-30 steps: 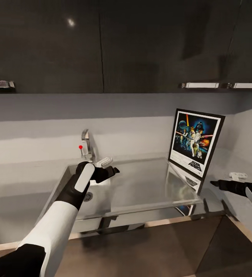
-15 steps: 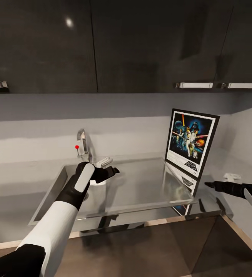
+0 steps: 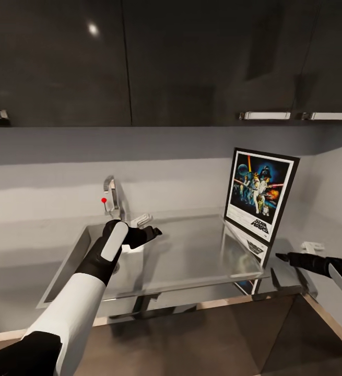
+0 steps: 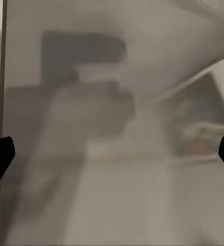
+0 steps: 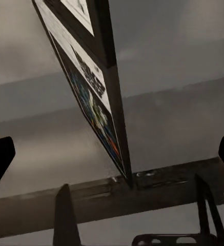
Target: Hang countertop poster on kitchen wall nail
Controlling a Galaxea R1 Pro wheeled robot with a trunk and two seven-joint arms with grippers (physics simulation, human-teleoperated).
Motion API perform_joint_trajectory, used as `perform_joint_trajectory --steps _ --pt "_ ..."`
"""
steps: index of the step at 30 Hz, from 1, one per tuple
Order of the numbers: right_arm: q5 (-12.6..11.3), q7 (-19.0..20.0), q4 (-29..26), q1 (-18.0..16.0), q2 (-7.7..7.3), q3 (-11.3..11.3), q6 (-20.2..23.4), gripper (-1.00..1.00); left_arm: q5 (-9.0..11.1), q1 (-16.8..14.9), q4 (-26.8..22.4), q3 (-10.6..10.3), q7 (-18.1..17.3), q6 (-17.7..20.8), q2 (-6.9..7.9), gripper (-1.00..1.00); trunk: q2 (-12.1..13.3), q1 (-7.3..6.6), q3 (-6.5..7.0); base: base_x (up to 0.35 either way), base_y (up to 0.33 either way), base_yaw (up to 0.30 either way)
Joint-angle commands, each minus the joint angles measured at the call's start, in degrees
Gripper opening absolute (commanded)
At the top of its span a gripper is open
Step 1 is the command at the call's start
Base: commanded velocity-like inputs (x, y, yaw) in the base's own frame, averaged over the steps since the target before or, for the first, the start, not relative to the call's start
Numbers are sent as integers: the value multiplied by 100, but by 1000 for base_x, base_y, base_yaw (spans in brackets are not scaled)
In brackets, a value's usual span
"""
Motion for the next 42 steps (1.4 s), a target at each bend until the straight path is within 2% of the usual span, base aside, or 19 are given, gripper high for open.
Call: perform_joint_trajectory --steps 1,5,8,14,15,16,17,21,22,24,29,33,42 --pt "-60 17 30 4 3 -30 -30 100 60 0 -7 -6 57 7 1 100 -5 2 -7 216 0 0" --pt "-96 28 189 47 8 -42 -475 100 60 17 -12 -17 54 7 -19 100 -5 2 -7 282 0 0" --pt "-230 26 267 149 30 -44 -880 100 62 22 -34 -22 53 7 -31 100 -5 2 -7 173 0 0" --pt "-530 27 362 259 64 -46 -1178 100 88 21 -49 -25 49 7 -47 100 -5 2 -7 51 0 0" --pt "-546 30 371 274 65 -46 -1198 100 128 22 -52 -28 49 7 -48 100 -5 2 -7 15 0 0" --pt "-579 35 388 336 68 -46 -1265 100 343 25 -140 -44 54 15 -42 100 -5 2 -7 8 0 0" --pt "-593 37 394 375 70 -46 -1318 100 513 37 -366 -59 56 67 -30 100 -5 2 -7 5 0 0" --pt "-611 39 401 440 71 -46 -1464 100 843 112 -1070 -96 69 452 -21 100 -5 2 -7 3 0 0" --pt "-618 39 402 461 71 -46 -1524 100 976 143 -1356 -103 111 602 -16 100 -5 2 -7 1 0 0" --pt "-653 40 404 510 72 -47 -1633 100 1142 182 -1615 -105 261 730 -8 100 -5 2 -7 1 0 0" --pt "-838 42 413 636 85 -46 -2045 100 1424 241 -1826 -109 563 826 -9 100 -5 2 -7 0 0 0" --pt "-928 47 433 689 108 -46 -2245 100 1559 257 -1903 -111 748 851 -10 100 -5 2 -7 0 0 0" --pt "-963 63 440 702 108 -45 -2283 100 1612 262 -1935 -112 825 859 -8 100 -5 2 -7 149 0 0"
